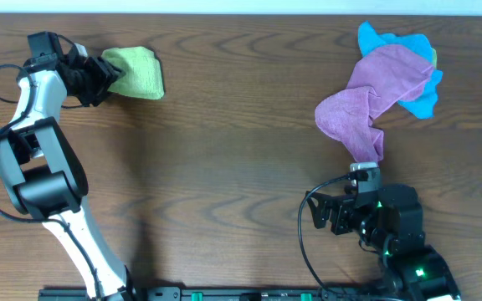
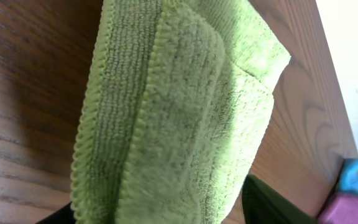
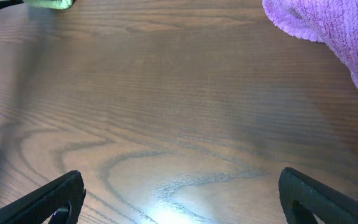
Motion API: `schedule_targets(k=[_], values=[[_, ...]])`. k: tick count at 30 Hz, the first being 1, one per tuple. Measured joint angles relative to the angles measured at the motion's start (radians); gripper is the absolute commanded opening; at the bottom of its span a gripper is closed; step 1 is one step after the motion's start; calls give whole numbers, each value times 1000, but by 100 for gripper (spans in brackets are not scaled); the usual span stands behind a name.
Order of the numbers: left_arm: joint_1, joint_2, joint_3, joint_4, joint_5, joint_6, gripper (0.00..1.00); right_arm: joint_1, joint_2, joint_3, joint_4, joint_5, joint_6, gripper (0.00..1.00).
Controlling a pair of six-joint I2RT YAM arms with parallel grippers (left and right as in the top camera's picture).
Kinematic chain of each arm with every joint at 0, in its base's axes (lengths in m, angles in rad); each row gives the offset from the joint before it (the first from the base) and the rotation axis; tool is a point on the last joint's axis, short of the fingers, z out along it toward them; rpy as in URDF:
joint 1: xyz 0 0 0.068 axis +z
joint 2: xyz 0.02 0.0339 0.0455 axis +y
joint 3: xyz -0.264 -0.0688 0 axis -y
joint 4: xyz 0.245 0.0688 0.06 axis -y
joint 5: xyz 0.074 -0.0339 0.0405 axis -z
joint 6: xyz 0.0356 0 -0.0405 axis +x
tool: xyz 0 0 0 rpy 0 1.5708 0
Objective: Fold the cloth
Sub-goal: 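Lower the green bundle onto the table and open the left gripper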
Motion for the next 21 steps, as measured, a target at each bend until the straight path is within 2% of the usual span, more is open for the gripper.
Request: schedule_targets(k=[4, 6, 11, 15, 21], values=[[1, 0, 0, 0, -12, 13, 85, 0, 0, 0, 0, 0, 0, 99], [1, 0, 0, -2, -16, 14, 98, 0, 0, 0, 0, 0, 0, 99], [1, 0, 0, -60, -31, 57, 95, 0, 0, 0, 0, 0, 0, 99], [1, -10, 0, -129, -107, 100, 96, 0, 0, 0, 0, 0, 0, 99], [3, -125, 0, -145, -192, 129, 95, 0, 0, 0, 0, 0, 0, 99]])
